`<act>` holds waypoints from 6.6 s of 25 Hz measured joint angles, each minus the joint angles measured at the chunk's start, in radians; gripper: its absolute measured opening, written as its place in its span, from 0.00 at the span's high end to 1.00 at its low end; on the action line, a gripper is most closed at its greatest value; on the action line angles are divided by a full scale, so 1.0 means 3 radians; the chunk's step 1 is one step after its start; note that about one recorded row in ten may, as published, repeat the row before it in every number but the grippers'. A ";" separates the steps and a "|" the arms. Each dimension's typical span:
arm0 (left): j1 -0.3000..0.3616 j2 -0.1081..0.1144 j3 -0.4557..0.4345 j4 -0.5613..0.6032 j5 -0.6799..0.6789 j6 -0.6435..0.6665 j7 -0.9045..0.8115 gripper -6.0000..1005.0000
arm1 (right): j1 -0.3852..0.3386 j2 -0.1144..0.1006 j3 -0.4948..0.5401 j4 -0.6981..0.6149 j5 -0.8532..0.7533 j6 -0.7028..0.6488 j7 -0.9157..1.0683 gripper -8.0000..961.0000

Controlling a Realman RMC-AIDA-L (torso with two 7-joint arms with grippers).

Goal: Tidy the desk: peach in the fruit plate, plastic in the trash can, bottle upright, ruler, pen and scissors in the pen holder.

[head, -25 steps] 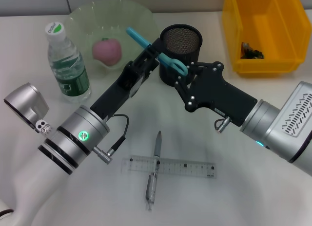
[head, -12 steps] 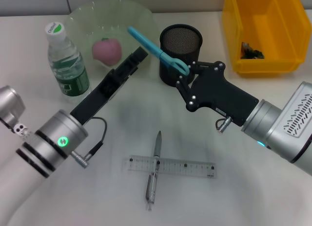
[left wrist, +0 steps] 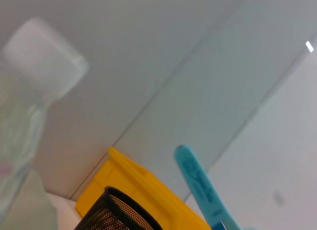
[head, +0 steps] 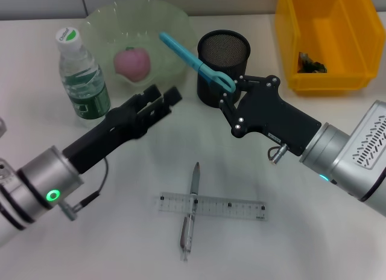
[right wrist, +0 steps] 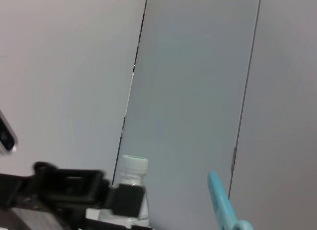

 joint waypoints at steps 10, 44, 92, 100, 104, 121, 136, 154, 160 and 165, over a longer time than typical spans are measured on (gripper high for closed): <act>0.0303 0.0012 0.0092 0.0424 0.0179 0.0448 0.1291 0.21 | -0.0030 0.0000 -0.0016 -0.0017 0.0000 0.0003 0.0018 0.91; 0.0385 0.0007 0.0249 0.0658 0.0160 0.0569 0.2055 0.21 | -0.0498 -0.0025 0.0233 -0.0400 0.0029 -0.0327 0.0492 0.91; 0.0368 -0.0003 0.0272 0.0610 0.0183 0.0483 0.2068 0.21 | 0.0875 -0.0310 -0.1192 -0.4596 -0.3394 -0.0967 0.6839 0.91; 0.0362 -0.0004 0.0273 0.0608 0.0175 0.0472 0.2054 0.21 | 0.1171 -0.0292 -0.1365 -0.4317 -0.3708 -0.0859 0.6923 0.91; 0.0362 -0.0003 0.0273 0.0608 0.0174 0.0469 0.2048 0.21 | 0.1270 -0.0276 -0.1570 -0.4093 -0.3742 -0.0617 0.6972 0.91; 0.0328 0.0006 0.0303 0.0572 0.0183 0.0398 0.2042 0.21 | 0.1548 -0.0181 -0.1764 -0.3548 -0.3874 -0.0142 0.7001 0.88; 0.0327 0.0002 0.0304 0.0572 0.0183 0.0400 0.2038 0.21 | 0.1479 -0.0142 -0.1733 -0.3673 -0.3861 -0.0062 0.7053 0.77; 0.0314 0.0010 0.0303 0.0567 0.0182 0.0407 0.2027 0.21 | 0.1086 -0.0054 -0.1761 -0.4123 -0.3620 0.0032 0.7021 0.27; 0.0308 0.0012 0.0303 0.0567 0.0182 0.0416 0.2017 0.21 | 0.0791 -0.0051 -0.1757 -0.4323 -0.3141 0.0128 0.6824 0.26; 0.0306 0.0012 0.0314 0.0591 0.0185 0.0422 0.1941 0.21 | 0.0354 -0.0056 -0.1723 -0.4445 -0.2276 0.0195 0.6318 0.26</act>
